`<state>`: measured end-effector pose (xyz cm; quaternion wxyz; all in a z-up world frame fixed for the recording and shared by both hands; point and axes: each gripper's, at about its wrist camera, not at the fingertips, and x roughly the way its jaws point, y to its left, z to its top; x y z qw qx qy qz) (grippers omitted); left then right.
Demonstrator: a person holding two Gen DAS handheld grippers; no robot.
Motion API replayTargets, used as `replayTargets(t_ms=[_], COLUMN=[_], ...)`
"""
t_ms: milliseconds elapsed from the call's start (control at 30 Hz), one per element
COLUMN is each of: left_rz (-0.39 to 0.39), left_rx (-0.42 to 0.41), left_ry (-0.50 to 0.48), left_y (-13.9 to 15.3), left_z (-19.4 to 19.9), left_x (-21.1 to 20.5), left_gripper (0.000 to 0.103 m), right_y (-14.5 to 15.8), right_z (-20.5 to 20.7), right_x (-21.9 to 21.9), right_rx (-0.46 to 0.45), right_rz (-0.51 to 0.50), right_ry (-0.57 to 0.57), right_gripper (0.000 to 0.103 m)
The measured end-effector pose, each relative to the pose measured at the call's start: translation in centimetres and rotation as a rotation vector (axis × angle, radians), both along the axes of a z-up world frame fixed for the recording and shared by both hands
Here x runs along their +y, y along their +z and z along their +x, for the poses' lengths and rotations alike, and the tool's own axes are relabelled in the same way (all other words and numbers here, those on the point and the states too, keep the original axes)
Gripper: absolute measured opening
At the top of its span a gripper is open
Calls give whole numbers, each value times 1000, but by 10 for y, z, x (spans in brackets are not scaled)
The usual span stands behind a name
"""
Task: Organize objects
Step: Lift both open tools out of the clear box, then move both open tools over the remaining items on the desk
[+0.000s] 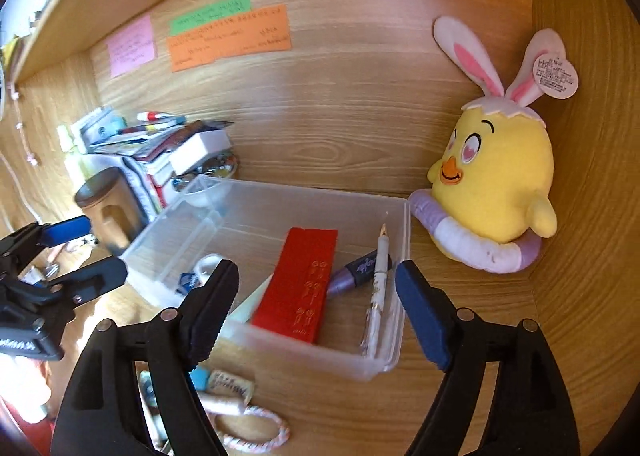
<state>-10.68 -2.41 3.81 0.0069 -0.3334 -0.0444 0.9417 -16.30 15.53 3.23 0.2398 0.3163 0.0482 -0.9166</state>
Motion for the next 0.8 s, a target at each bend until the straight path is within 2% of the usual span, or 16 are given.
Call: replayTargets(t_ms=[133,267,500,800], left_rz=[30,-4,-40,-15], left_rx=[-20,-28,-50,-107], left_ry=[2,25,41,66], left_y=[-4,-11,-26,-50], left_z=[10,20,41,60], left_x=[-3,0,4,4], left_gripper=[101,101,101,101], right_y=[-2,-13,-50,-88], right_z=[19,38,70,92], right_x=[1,0,-13,-22], right_rx=[-14,-53,-171,-278], right_rz=[-15,-30,-16,-15], right_ry=[24,46,114,130], right_gripper=[80,80,80,80])
